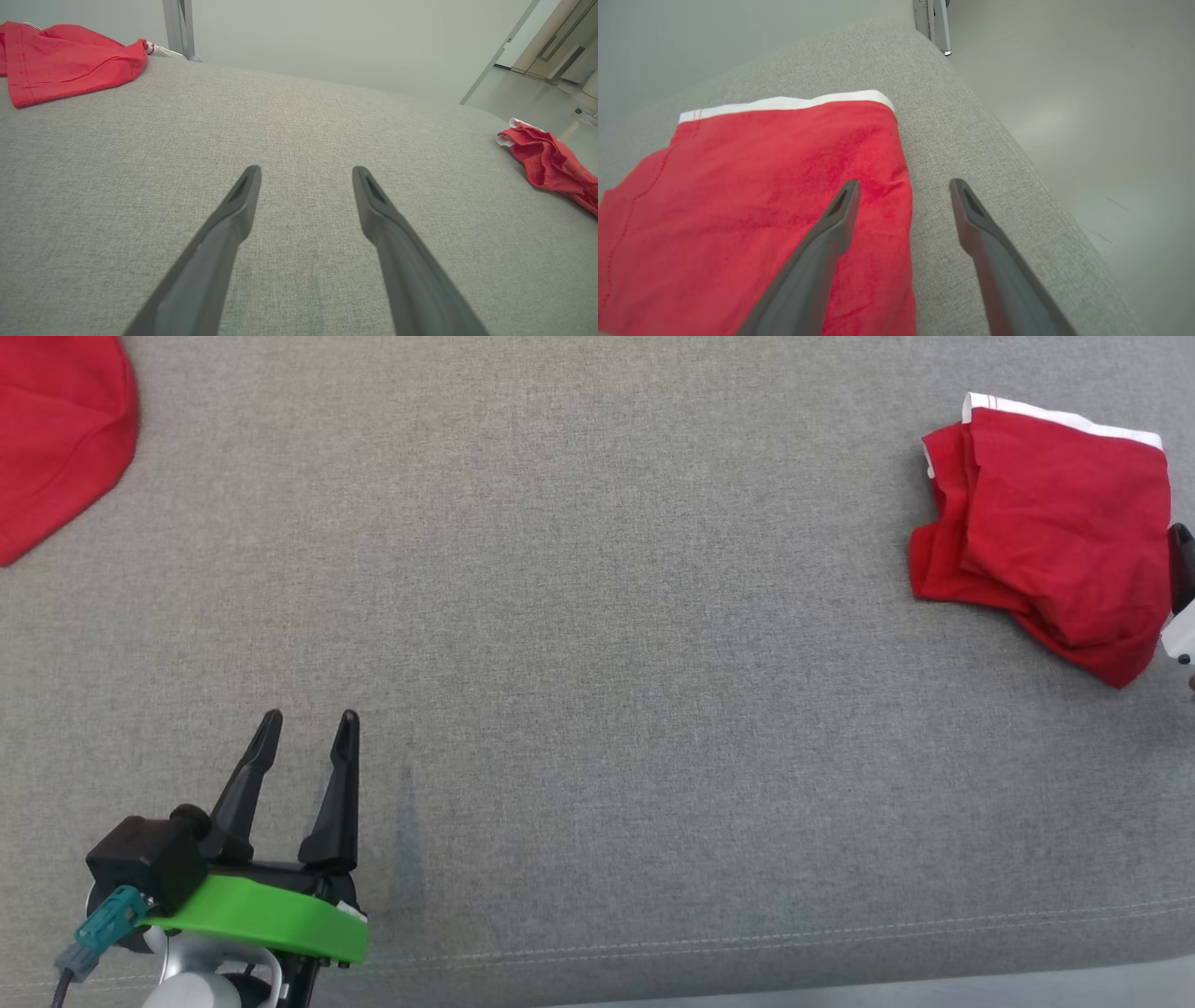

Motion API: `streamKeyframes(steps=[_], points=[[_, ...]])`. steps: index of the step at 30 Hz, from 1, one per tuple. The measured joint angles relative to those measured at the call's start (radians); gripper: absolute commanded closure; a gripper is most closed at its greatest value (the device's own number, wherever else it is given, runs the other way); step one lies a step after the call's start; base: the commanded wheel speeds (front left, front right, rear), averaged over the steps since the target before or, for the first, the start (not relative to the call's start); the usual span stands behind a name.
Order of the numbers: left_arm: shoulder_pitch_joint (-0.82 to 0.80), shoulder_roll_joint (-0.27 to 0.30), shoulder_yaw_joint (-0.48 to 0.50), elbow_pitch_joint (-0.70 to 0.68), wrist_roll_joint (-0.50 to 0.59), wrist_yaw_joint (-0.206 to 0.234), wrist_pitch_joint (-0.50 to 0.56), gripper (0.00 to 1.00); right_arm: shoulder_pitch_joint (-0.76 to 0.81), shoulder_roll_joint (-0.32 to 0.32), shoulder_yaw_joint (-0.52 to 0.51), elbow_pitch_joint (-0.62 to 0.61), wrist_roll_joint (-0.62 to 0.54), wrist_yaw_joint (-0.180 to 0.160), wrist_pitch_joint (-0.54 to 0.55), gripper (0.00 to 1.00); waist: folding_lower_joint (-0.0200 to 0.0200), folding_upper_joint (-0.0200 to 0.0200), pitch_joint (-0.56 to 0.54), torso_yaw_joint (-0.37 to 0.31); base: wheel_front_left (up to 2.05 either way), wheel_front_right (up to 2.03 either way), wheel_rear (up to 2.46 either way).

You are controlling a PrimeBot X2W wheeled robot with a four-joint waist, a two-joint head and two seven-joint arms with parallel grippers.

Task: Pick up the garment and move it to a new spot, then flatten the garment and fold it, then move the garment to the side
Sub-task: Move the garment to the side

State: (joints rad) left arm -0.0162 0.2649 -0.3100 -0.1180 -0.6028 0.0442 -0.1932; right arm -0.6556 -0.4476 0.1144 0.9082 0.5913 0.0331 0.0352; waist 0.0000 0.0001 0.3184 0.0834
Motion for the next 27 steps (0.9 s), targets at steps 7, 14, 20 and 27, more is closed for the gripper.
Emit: streamKeyframes(steps=[7, 14, 20, 27], points=[[0.0, -0.001, 0.007, -0.01, -0.003, 0.001, 0.0, 0.0, 0.001, 0.012, 0.017, 0.024, -0.015, -0.007, -0.045, 0.0, 0.0, 0.0, -0.002, -0.005, 0.0, 0.0, 0.0], [0.0, -0.021, 0.024, -0.003, -0.011, 0.009, -0.012, 0.0, 0.007, 0.001, 0.023, -0.012, -0.058, -0.005, -0.195, 0.0, 0.0, 0.0, -0.03, -0.012, 0.0, 0.0, 0.0], [0.001, -0.028, 0.037, 0.025, -0.018, 0.009, -0.027, 0.0, 0.067, -0.025, 0.024, -0.062, -0.098, -0.011, -0.299, 0.0, 0.0, 0.0, -0.08, -0.013, 0.0, 0.0, 0.0], [0.043, -0.032, 0.043, 0.088, -0.019, 0.007, -0.038, 0.0, 0.199, 0.012, 0.016, -0.128, -0.101, -0.034, -0.297, 0.0, 0.0, 0.0, -0.173, -0.017, 0.0, 0.0, 0.0]])
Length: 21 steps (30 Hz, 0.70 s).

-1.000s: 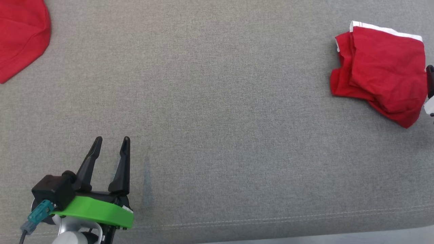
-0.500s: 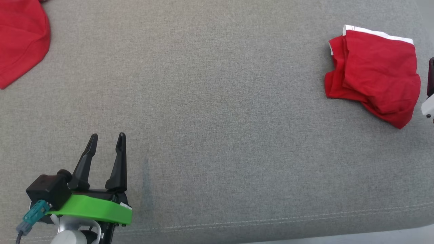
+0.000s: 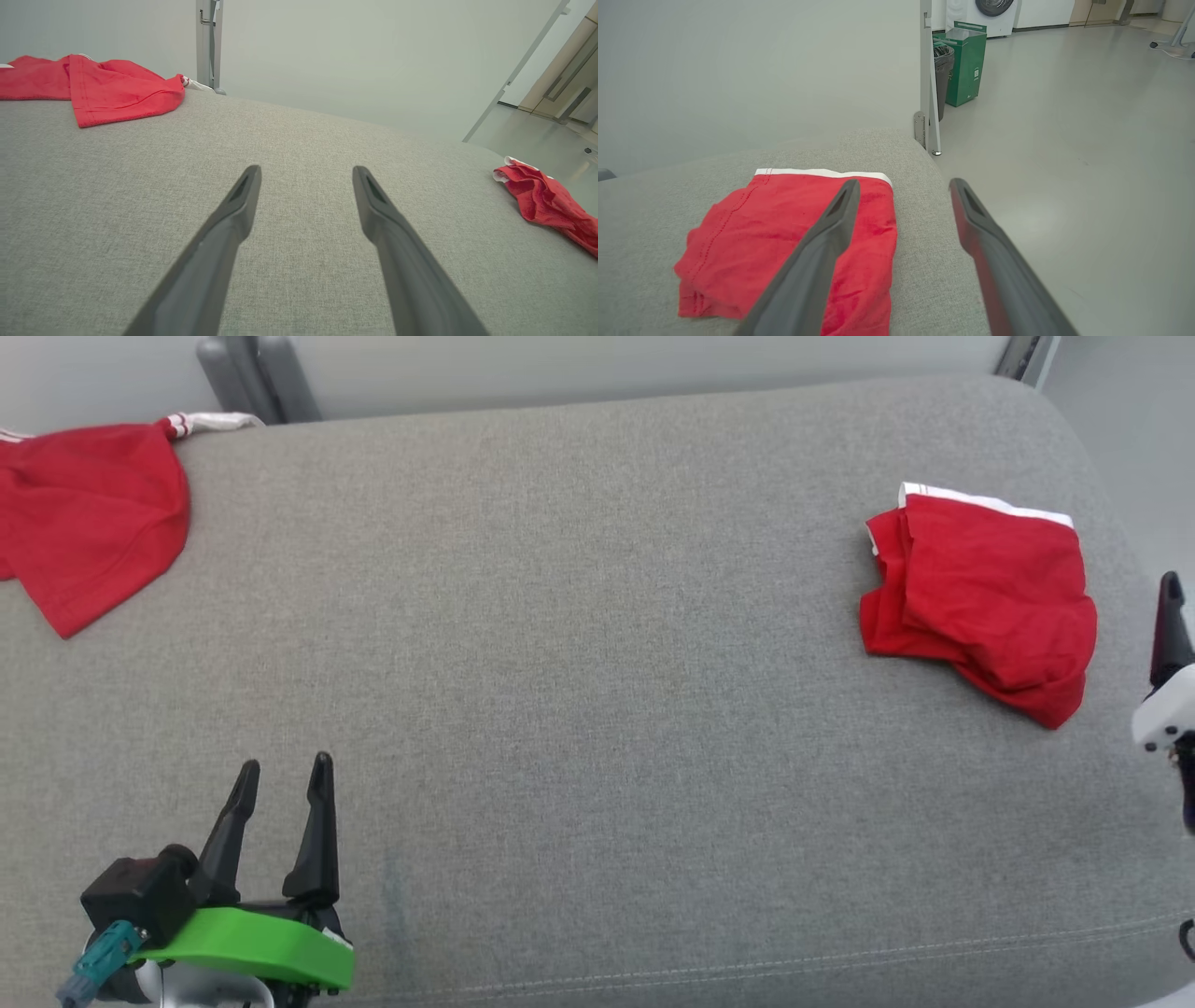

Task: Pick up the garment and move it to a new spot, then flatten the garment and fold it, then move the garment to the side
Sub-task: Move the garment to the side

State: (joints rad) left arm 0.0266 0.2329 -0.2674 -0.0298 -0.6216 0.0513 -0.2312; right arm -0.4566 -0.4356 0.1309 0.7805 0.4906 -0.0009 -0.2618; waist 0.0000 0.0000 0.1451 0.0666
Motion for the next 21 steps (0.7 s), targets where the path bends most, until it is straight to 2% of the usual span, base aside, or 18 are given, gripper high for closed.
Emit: streamKeyframes(steps=[8, 10, 16, 21], points=[[0.091, 0.0, 0.001, 0.062, 0.0, -0.007, -0.007, 0.0, 0.149, 0.107, 0.083, -0.117, -0.071, -0.019, 0.004, 0.0, 0.0, 0.0, -0.105, -0.023, 0.0, 0.0, 0.0], [0.11, -0.001, 0.0, 0.072, 0.0, -0.007, -0.007, 0.0, 0.192, 0.123, 0.092, -0.152, -0.079, -0.02, 0.004, 0.0, 0.0, 0.0, -0.129, -0.032, 0.0, 0.0, 0.0], [0.14, -0.008, -0.023, 0.098, 0.006, -0.007, -0.009, 0.0, 0.326, 0.164, 0.098, -0.257, -0.098, -0.06, 0.004, 0.0, 0.0, 0.0, -0.189, -0.059, 0.0, 0.0, 0.0], [0.161, -0.014, -0.022, 0.117, 0.019, -0.007, -0.009, 0.0, 0.437, 0.194, 0.097, -0.307, -0.119, -0.074, 0.004, 0.0, 0.0, 0.0, -0.227, -0.065, 0.0, 0.0, 0.0]])
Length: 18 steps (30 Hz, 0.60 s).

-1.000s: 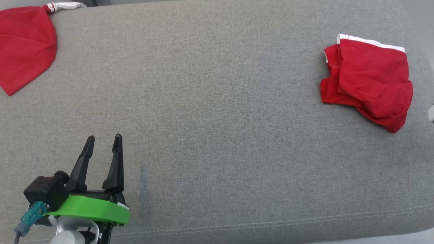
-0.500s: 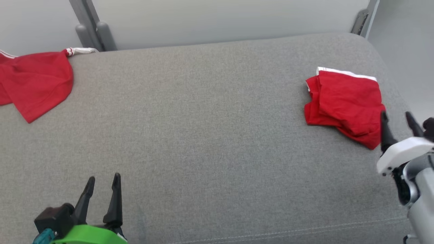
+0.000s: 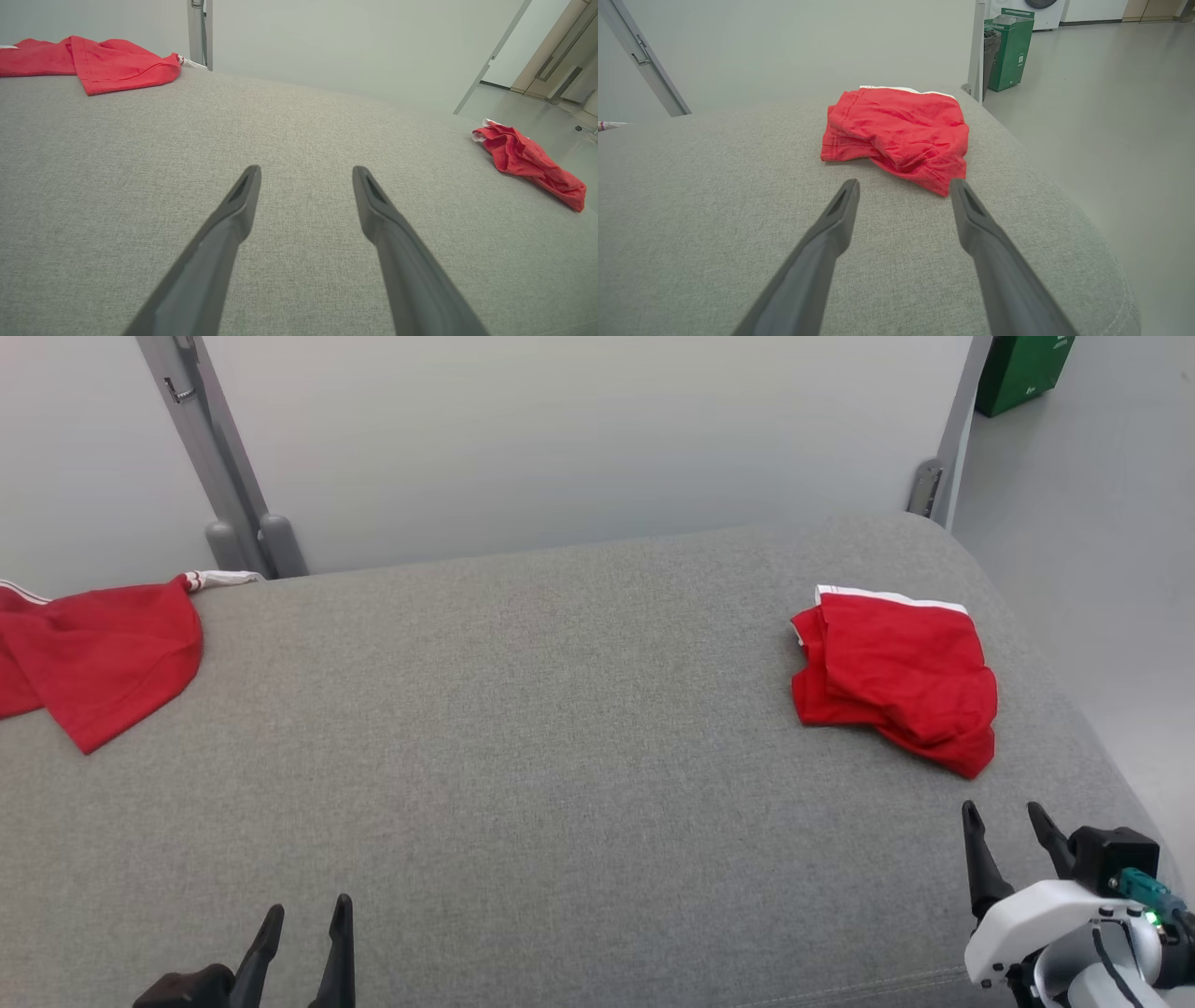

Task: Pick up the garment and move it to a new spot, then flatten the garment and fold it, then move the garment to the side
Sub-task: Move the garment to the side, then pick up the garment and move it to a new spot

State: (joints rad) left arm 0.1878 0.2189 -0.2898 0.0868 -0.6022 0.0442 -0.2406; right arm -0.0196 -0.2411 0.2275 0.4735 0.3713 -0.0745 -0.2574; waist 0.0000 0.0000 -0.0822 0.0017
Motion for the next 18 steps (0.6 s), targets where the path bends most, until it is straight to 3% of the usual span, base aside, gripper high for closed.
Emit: streamKeyframes(steps=[7, 18], points=[[0.018, -0.008, 0.0, 0.004, 0.008, 0.0, -0.003, 0.0, 0.088, 0.02, -0.01, -0.079, -0.015, -0.024, 0.0, 0.0, 0.0, 0.0, -0.02, 0.016, 0.0, 0.0, 0.0], [0.016, -0.008, 0.011, -0.005, 0.017, -0.001, -0.007, 0.0, 0.152, 0.028, -0.028, -0.179, -0.044, -0.033, 0.0, 0.0, 0.0, 0.0, -0.021, 0.095, 0.0, 0.0, 0.0]])
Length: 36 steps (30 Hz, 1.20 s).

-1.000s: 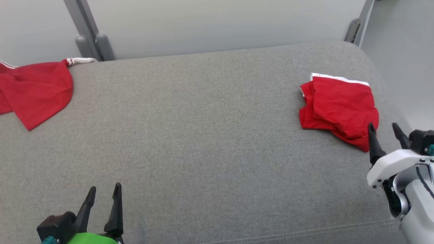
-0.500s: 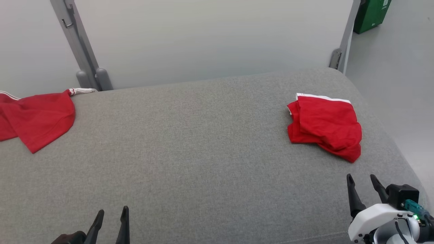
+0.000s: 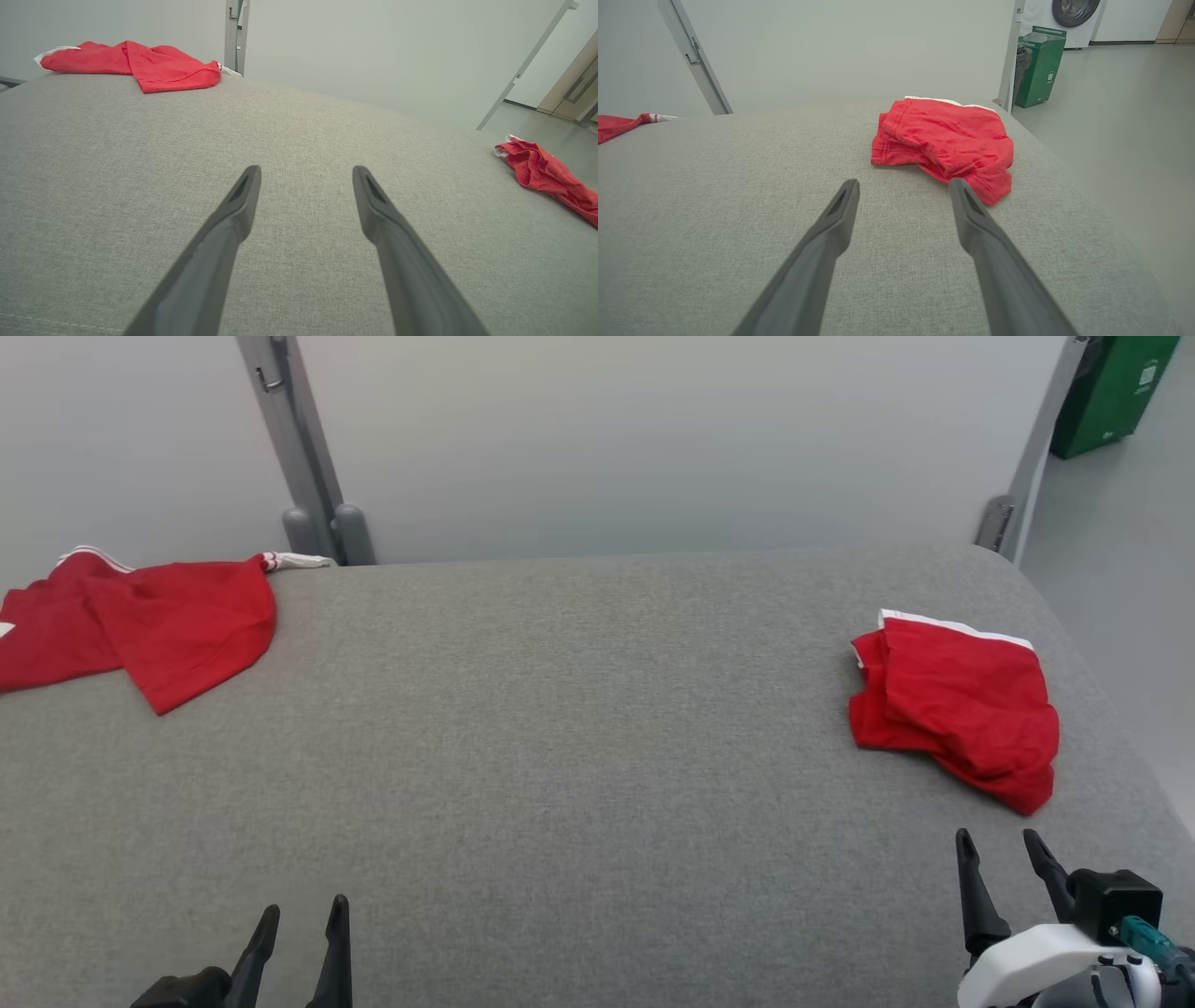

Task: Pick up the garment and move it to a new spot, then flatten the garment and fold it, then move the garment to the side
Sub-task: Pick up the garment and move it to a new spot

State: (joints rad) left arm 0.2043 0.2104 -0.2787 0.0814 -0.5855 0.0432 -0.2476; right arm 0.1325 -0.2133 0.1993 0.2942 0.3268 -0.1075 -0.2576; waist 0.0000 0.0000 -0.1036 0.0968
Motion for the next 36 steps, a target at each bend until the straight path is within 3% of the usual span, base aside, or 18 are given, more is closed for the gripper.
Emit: streamKeyframes(steps=[23, 33, 36], points=[[0.001, 0.002, 0.069, -0.041, 0.004, 0.002, -0.001, 0.0, 0.013, 0.033, 0.073, -0.091, -0.055, 0.009, 0.0, 0.0, 0.0, 0.0, 0.033, 0.287, 0.0, 0.0, 0.0], [0.001, 0.005, 0.114, -0.063, -0.013, 0.008, -0.001, 0.0, 0.011, 0.036, 0.101, -0.101, -0.082, 0.01, 0.0, 0.0, 0.0, 0.0, 0.064, 0.291, 0.0, 0.0, 0.0], [-0.009, 0.005, 0.117, -0.077, -0.042, -0.01, 0.0, 0.0, 0.011, 0.029, 0.1, -0.114, -0.083, 0.01, 0.001, 0.0, 0.0, 0.0, 0.076, 0.283, 0.0, 0.0, 0.0]])
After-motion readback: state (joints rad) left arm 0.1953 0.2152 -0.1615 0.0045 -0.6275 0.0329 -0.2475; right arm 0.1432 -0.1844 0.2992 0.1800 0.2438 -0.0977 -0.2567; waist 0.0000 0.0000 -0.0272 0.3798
